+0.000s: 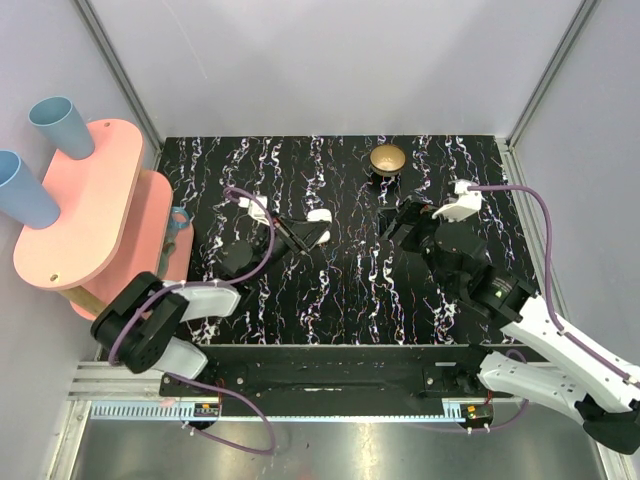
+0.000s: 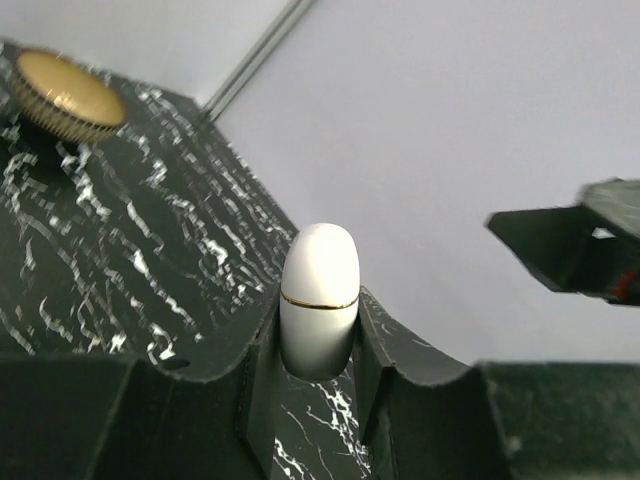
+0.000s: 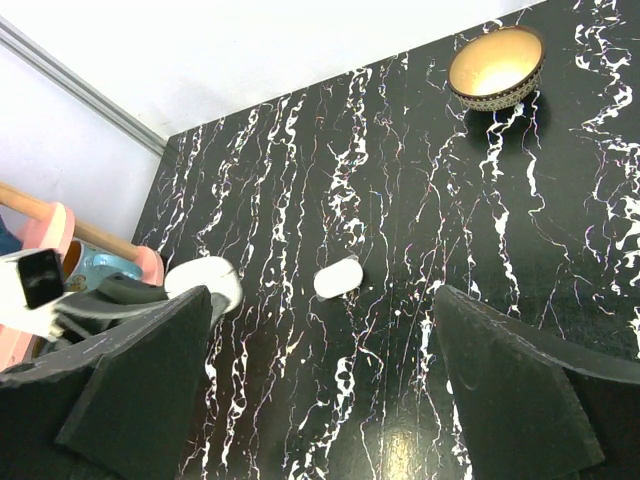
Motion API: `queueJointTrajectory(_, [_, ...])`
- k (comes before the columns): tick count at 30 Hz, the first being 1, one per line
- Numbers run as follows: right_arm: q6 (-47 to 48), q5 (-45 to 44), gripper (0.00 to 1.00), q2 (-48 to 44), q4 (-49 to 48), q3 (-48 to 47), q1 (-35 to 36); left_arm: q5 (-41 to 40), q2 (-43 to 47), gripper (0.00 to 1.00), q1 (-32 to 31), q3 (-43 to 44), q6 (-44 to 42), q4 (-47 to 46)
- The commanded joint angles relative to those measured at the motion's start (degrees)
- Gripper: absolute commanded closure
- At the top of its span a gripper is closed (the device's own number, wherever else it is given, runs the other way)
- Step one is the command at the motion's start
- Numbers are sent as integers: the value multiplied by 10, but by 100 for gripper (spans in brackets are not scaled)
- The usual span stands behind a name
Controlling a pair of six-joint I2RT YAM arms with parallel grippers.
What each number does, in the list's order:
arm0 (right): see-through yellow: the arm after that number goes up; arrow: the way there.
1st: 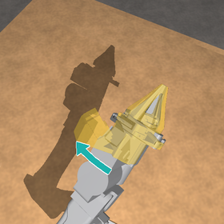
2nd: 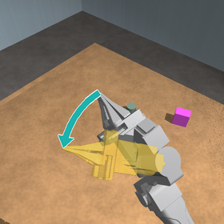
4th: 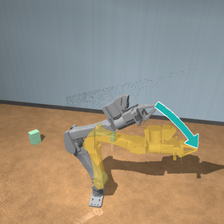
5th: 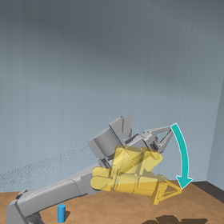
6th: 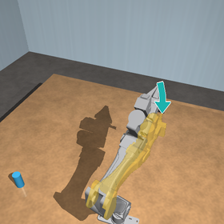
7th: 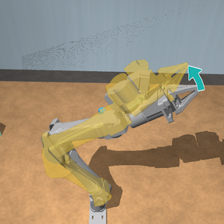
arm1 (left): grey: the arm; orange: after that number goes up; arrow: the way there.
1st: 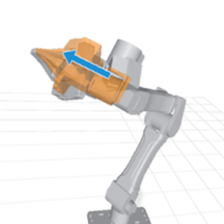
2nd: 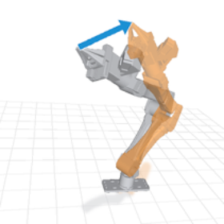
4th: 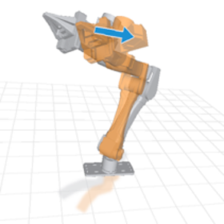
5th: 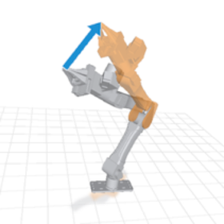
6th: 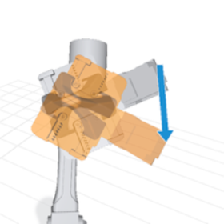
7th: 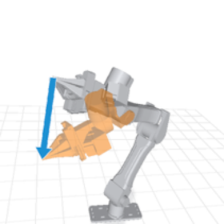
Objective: Insert the wireless bluetooth earbuds into the charging case
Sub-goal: Place the charging case with the earbuds at the center of the board.
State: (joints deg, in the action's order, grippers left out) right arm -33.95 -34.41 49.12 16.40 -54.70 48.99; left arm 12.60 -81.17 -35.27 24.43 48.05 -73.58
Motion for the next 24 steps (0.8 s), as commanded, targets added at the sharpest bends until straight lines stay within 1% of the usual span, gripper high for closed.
queueJointTrajectory(1, [-4,-5,0,-17,-6,9,-1,-70,-50,100,0,19,87,-169])
queueJointTrajectory(2, [-3,-6,0,-20,-7,10,-1,-79,-57,100,-1,16,95,-164])
queueJointTrajectory(3, [-3,-6,0,-22,-6,11,-1,-108,-69,100,-3,12,111,-150])
queueJointTrajectory(5, [-3,-9,0,-26,-6,13,-1,-129,-84,100,-8,4,111,-133])
queueJointTrajectory(6, [-3,-9,0,-28,-5,13,-1,-153,-87,100,-10,4,110,-123])
queueJointTrajectory(8, [-3,-11,0,-32,-4,14,-1,-163,-101,100,-12,11,115,-88])
queueJointTrajectory(14, [-1,-14,0,-31,-3,12,-1,-186,-152,98,-20,25,129,-61])
queueJointTrajectory(17, [-3,-8,0,-25,-4,8,-2,-186,-175,98,-21,31,140,-57])
queueJointTrajectory(19, [-6,-5,0,-23,-4,7,-1,-188,-185,94,-26,32,136,-60])
queueJointTrajectory(21, [-8,-4,0,-20,-4,7,-2,-201,-196,94,-35,28,135,-71])
queueJointTrajectory(22, [-10,-3,0,-21,-3,8,-1,-203,-205,97,-36,22,140,-77])
queueJointTrajectory(24, [-10,-2,0,-20,-4,10,0,-202,-217,98,-40,19,151,-90])
